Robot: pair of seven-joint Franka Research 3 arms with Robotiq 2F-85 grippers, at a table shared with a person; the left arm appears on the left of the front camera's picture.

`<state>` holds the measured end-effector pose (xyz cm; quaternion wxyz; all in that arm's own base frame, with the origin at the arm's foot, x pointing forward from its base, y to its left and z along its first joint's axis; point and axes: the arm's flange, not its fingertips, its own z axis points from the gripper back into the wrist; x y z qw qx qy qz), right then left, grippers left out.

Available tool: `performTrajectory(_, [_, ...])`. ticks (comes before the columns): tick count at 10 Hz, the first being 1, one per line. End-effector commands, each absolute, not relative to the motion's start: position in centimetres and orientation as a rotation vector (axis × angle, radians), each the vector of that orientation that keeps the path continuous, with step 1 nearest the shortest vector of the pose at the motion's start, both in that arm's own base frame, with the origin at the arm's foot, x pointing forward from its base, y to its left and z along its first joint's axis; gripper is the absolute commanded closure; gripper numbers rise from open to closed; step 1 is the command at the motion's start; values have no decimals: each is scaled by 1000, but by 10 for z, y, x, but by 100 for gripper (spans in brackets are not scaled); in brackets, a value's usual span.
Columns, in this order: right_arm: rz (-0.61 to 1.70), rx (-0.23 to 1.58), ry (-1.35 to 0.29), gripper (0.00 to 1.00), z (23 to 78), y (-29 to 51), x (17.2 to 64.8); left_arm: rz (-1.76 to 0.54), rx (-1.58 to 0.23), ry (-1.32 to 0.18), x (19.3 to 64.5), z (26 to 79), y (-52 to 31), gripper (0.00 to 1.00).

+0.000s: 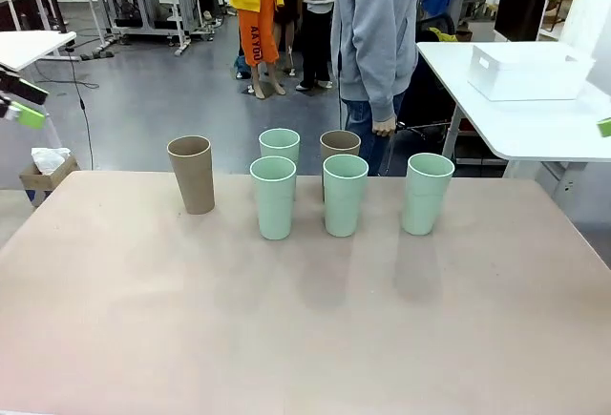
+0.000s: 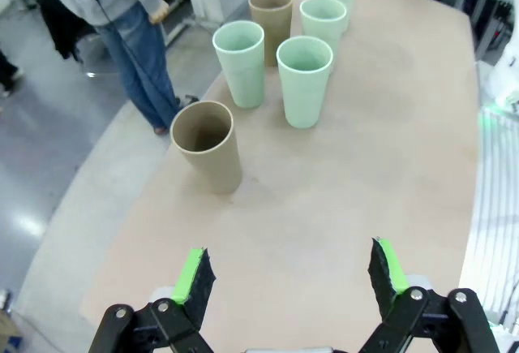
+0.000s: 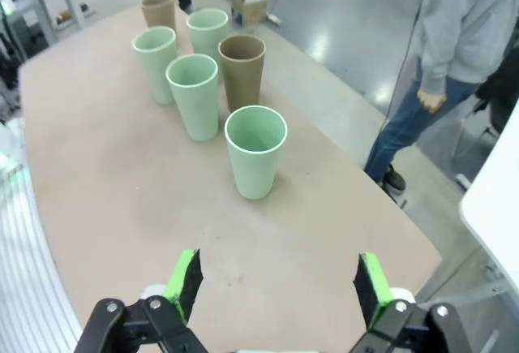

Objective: Stack the cups and store them in the basket.
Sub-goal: Pick up two Reusable plastic cups , one in each hand.

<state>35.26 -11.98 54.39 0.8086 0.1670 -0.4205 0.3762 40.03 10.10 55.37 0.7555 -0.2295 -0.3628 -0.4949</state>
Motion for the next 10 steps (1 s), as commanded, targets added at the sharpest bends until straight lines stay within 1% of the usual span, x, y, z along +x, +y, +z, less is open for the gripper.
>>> performTrajectory(1, [815,434,-954,0,535,-128,343,-1089,-595,-838,408,553,116,0])
performTrajectory(5, [809,458,-990,0,535,-134,340,-1093,-646,-867,411,550,126,0])
performTrajectory(7, [799,472,-996,0,536,-134,342,-1093,-634,-868,413,550,123,0])
performTrajectory(8, [720,499,-952,0,538,-133,346,-1075,-497,-806,409,548,116,0])
performTrajectory(9, [782,469,-982,0,537,-134,340,-1074,-636,-844,411,548,123,0])
performTrajectory(10, [782,469,-982,0,537,-134,340,-1074,-636,-844,411,548,123,0])
